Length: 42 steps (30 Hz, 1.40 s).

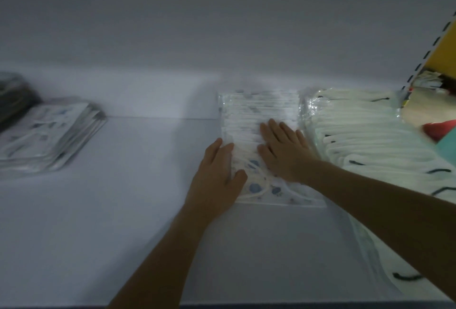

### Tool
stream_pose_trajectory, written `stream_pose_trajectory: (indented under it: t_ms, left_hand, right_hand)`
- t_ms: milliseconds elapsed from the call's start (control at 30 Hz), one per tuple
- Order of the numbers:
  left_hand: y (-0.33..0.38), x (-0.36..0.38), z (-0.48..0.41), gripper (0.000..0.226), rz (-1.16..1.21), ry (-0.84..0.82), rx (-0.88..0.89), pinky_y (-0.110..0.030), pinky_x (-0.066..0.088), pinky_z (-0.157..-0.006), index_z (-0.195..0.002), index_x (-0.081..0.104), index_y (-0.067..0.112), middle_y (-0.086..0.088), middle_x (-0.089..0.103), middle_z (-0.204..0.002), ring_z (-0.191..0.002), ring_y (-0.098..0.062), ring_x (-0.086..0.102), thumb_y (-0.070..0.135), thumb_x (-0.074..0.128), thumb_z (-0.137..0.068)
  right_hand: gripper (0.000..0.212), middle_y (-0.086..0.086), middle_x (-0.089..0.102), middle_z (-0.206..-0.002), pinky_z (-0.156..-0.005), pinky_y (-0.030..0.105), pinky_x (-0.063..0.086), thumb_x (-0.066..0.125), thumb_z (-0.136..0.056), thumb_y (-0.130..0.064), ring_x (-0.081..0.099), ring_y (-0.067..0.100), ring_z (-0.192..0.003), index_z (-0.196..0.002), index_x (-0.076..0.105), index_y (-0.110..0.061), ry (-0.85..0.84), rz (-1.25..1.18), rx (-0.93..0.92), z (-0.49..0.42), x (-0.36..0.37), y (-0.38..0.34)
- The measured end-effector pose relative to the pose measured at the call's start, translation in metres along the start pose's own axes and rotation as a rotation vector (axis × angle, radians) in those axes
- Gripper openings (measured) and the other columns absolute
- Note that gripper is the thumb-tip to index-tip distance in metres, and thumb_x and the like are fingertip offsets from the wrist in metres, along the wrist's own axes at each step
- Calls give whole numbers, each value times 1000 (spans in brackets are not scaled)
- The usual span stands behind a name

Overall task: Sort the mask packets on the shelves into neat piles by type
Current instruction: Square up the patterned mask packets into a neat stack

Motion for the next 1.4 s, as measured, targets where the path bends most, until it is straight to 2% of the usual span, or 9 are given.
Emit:
stream_pose_trajectory:
  t_ms: [200,367,467,667,800,933,1100,1267,1400]
  left_hand:
    - [2,2,0,65,-41,-19,19,-21,27,-104,-142,32,19,7,12,-154,-138,-8,24,45,44,-83]
    - [4,0,2,63,-13,-3,11,-22,30,-101,-139,35,19,6,13,-154,-136,-10,29,46,44,-83]
    - [2,-4,3,58,87,32,-4,-16,22,-101,-143,29,20,3,8,-155,-139,-10,21,29,55,-91]
    - [-14,-21,14,62,273,140,-126,1,11,-92,-145,23,9,-5,13,-150,-139,-12,19,28,49,-92]
    - [-32,-55,52,52,503,209,-162,-14,24,-108,-142,25,14,2,26,-140,-129,-4,30,16,46,-94]
    - [-67,-142,87,55,230,336,-11,-1,22,-100,-138,31,13,-4,35,-134,-123,-3,33,23,41,-85]
    - [-153,-235,87,66,-267,339,-118,-35,21,-111,-143,31,9,-23,21,-148,-139,-36,21,32,34,-82]
    - [-216,-244,82,61,-387,177,-235,-45,25,-112,-147,22,24,-20,13,-150,-138,-37,17,34,36,-89]
    - [-229,-236,88,67,-383,189,-195,-50,39,-99,-147,24,27,-18,21,-148,-133,-36,26,35,30,-81]
  right_hand:
    - [58,4,-15,-157,-116,39,-6,21,-100,-35,-11,22,-145,-149,-7,-22,90,2,-16,-23,-26,-3]
    - [57,6,-15,-157,-116,43,-4,20,-100,-33,-9,24,-145,-150,-6,-23,-14,32,10,-33,-18,-1]
    - [57,7,-14,-157,-116,40,-6,22,-100,-32,-9,23,-145,-150,-5,-20,99,-2,-38,-23,-28,-15]
    - [57,3,-18,-156,-115,37,-10,21,-101,-32,-14,20,-144,-149,-8,-22,24,-58,-222,1,-14,-76]
    - [58,7,2,-158,-116,34,1,33,-99,-30,1,22,-145,-150,6,-18,49,-267,-278,1,-13,-139]
    - [61,12,27,-149,-111,29,13,41,-98,-30,25,23,-137,-149,13,-12,-13,-493,-329,-3,-12,-229]
    - [65,13,25,-150,-111,36,24,44,-96,-34,27,30,-137,-150,12,-18,-68,-591,-281,-16,1,-319]
    - [73,12,33,-144,-96,34,44,51,-91,-31,47,31,-121,-149,9,-17,-97,-979,2,-28,13,-341]
    - [74,8,32,-145,-84,26,34,55,-90,-33,42,27,-126,-148,12,-16,-93,-1154,124,-37,19,-340]
Point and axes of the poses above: each hand's wrist, its own z-axis away from the middle knuckle, its own x-axis out of the palm, y = z × x, the point moved 8 cm from there along -z, towards the middle knuckle
